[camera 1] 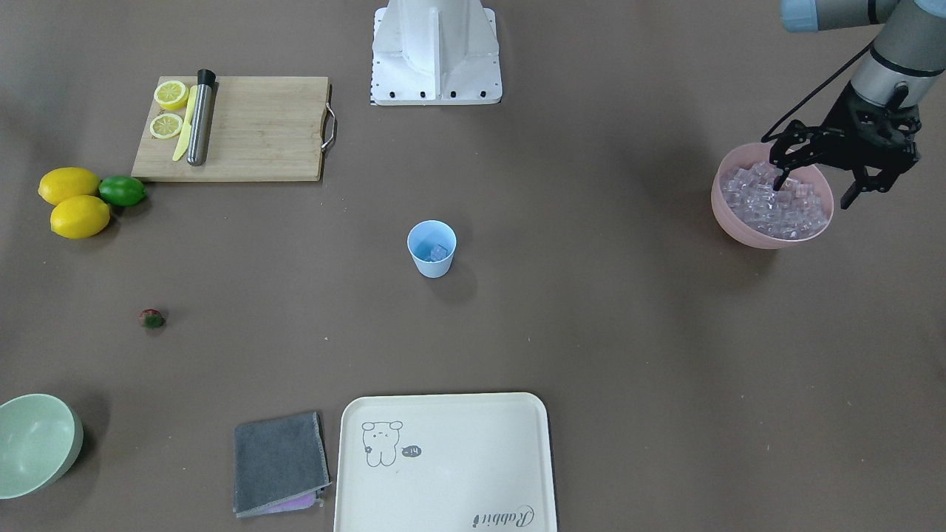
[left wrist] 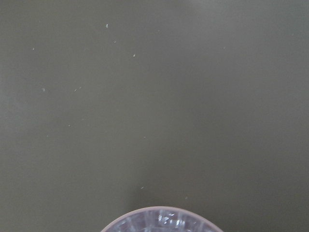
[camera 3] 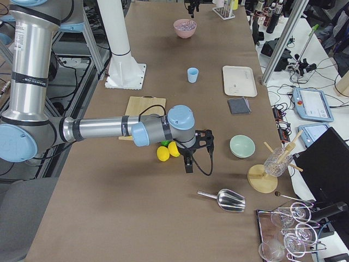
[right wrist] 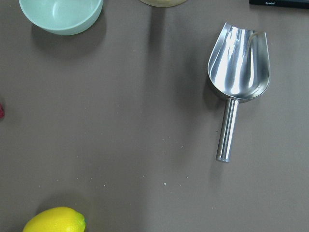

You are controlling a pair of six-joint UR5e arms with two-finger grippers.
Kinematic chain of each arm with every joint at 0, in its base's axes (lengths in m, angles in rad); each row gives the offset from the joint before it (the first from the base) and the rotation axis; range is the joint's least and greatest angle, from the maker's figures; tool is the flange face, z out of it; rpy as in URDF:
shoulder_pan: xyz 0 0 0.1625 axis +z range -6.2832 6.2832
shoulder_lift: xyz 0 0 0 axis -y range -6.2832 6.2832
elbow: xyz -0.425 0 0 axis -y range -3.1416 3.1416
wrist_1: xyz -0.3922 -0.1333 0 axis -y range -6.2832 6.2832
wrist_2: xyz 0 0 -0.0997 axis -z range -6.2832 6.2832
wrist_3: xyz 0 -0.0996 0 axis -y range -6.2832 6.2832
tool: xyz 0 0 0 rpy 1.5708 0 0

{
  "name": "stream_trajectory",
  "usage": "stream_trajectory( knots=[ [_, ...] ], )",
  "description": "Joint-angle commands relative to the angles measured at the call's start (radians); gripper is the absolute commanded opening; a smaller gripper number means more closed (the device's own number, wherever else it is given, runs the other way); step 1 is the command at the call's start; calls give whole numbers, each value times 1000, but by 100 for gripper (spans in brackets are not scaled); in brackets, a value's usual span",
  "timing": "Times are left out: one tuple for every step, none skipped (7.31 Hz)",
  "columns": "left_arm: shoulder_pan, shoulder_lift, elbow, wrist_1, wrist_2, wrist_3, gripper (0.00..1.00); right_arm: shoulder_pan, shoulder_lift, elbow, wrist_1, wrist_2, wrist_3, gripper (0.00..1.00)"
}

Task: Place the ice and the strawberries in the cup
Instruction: 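Lower the left gripper into the pink bowl and grasp another ice cube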

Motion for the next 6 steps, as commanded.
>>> stream_trajectory(
  knots=[
    [17,99,85,-234,-2,-83,99,0,0,2,0,1,-1,100],
    [81,119,91,-294,4,-197,99,0,2,2,0,2,-1,100],
    [124,134,118,-366,12,-233,98,0,2,2,2,2,-3,100],
    [137,136,155,-404,13,-238,98,0,2,0,14,0,-3,100],
    [143,136,172,-412,13,-237,98,0,0,-9,34,0,2,100],
    [155,136,172,-412,13,-238,98,0,0,-9,35,0,2,100]
  ],
)
